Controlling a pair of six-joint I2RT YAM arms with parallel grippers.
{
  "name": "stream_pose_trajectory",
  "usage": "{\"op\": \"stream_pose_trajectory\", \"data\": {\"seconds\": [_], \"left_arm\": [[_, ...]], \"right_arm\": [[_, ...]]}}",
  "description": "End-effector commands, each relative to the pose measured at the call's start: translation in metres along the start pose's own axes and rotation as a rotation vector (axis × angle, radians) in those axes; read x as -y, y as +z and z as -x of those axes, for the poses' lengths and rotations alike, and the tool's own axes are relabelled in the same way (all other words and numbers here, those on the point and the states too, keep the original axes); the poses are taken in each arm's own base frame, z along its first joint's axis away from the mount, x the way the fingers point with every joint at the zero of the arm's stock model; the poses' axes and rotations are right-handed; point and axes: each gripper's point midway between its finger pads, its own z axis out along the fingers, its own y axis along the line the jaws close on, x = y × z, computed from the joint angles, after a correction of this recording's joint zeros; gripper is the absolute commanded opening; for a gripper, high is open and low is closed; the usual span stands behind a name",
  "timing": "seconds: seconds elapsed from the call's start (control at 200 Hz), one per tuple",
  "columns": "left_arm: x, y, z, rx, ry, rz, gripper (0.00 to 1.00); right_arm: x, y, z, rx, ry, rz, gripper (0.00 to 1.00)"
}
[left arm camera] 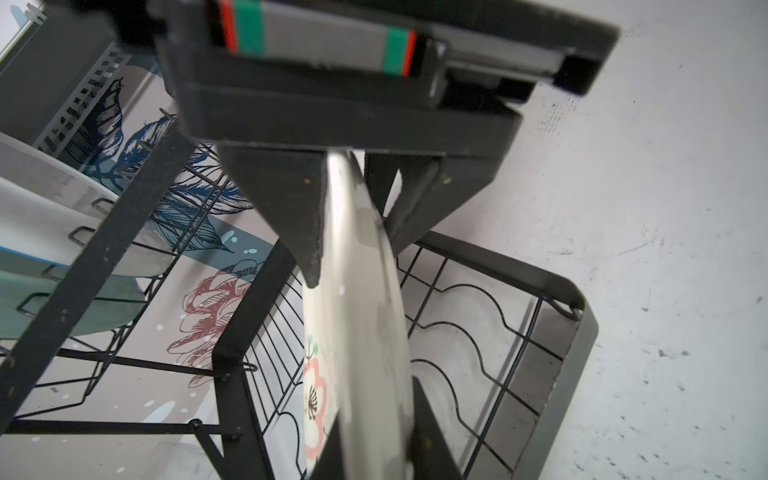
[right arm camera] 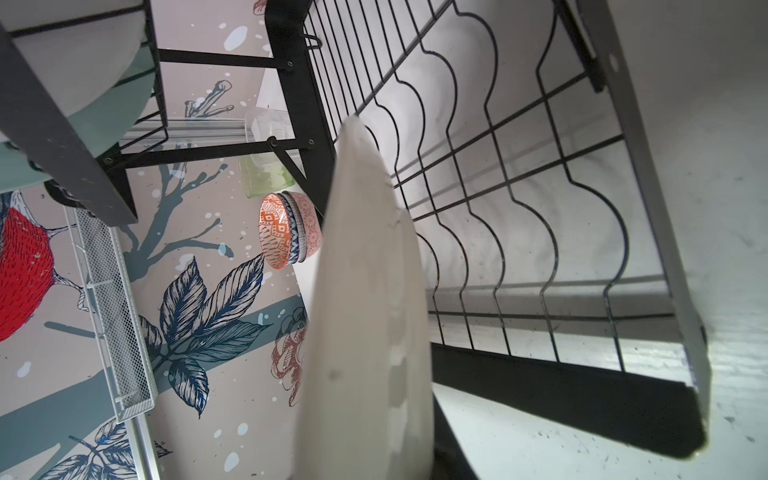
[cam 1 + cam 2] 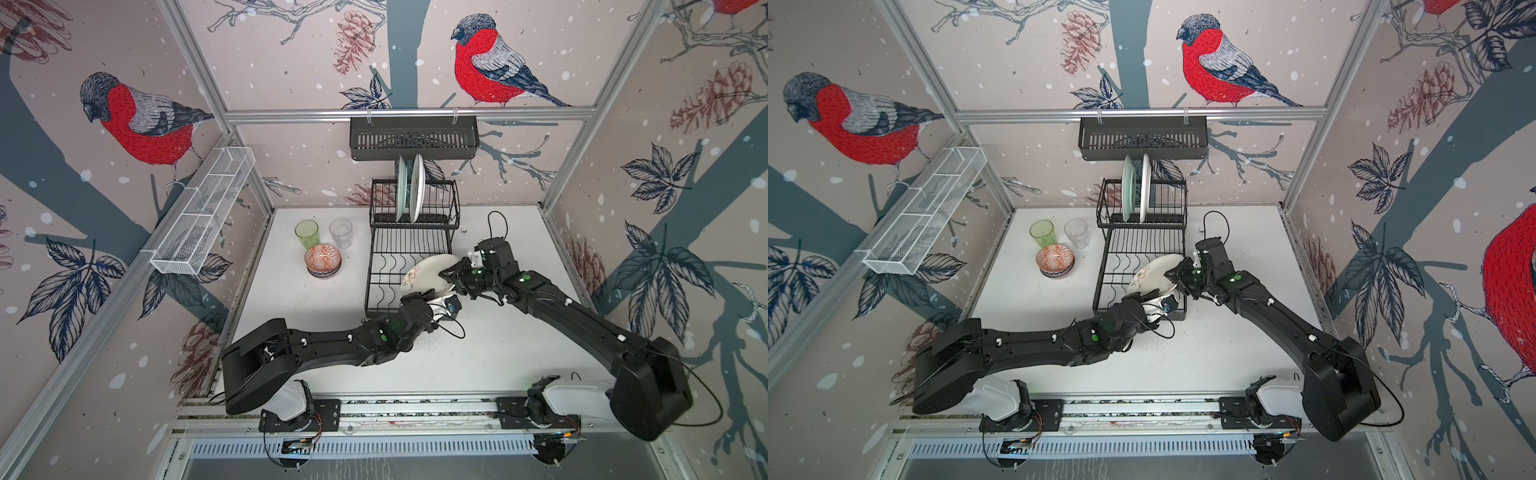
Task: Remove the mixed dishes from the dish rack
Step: 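Grasp the floral plate rim with the right gripper while the left holds it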
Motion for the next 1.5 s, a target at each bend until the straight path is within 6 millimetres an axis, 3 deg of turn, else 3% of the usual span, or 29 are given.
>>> {"op": "stream_pose_trajectory", "data": {"seconds": [0.0,0.19,0.405,0.475,0.565,0.61,0.785,1.131,1.256,1.496], "left_arm": [[-0.036,-0.006,0.030,0.118,-0.165,0.172,0.00],[-0.033,-0.005,0.028,0.109,-0.165,0.176,0.00],[-0.036,-0.008,0.028,0.113,-0.178,0.200,0.00],[-0.035,-0.009,0.026,0.107,-0.174,0.200,0.29],[-0.037,-0.011,0.023,0.104,-0.187,0.227,0.32],[-0.038,-0.013,0.022,0.108,-0.193,0.235,0.38],[-0.036,-0.018,0.023,0.115,-0.193,0.232,0.98],[-0.037,-0.022,0.022,0.110,-0.225,0.240,0.98],[-0.039,-0.029,0.020,0.108,-0.258,0.235,0.98],[-0.047,-0.043,0.017,0.130,-0.310,0.236,0.98]], "right_arm": [[-0.018,-0.003,0.007,0.026,-0.072,0.073,0.16],[-0.020,-0.004,0.009,0.030,-0.081,0.077,0.04],[-0.020,-0.002,0.008,0.025,-0.086,0.084,0.02],[-0.023,-0.003,0.008,0.026,-0.092,0.108,0.01],[-0.023,-0.004,0.007,0.029,-0.085,0.118,0.00],[-0.023,-0.004,0.008,0.033,-0.086,0.116,0.00],[-0.018,-0.003,0.010,0.032,-0.079,0.115,0.00],[-0.006,-0.008,0.018,0.083,-0.078,0.081,0.00],[-0.010,-0.019,0.019,0.112,-0.092,0.102,0.00],[0.005,-0.031,0.027,0.165,-0.070,0.082,0.00]]}}
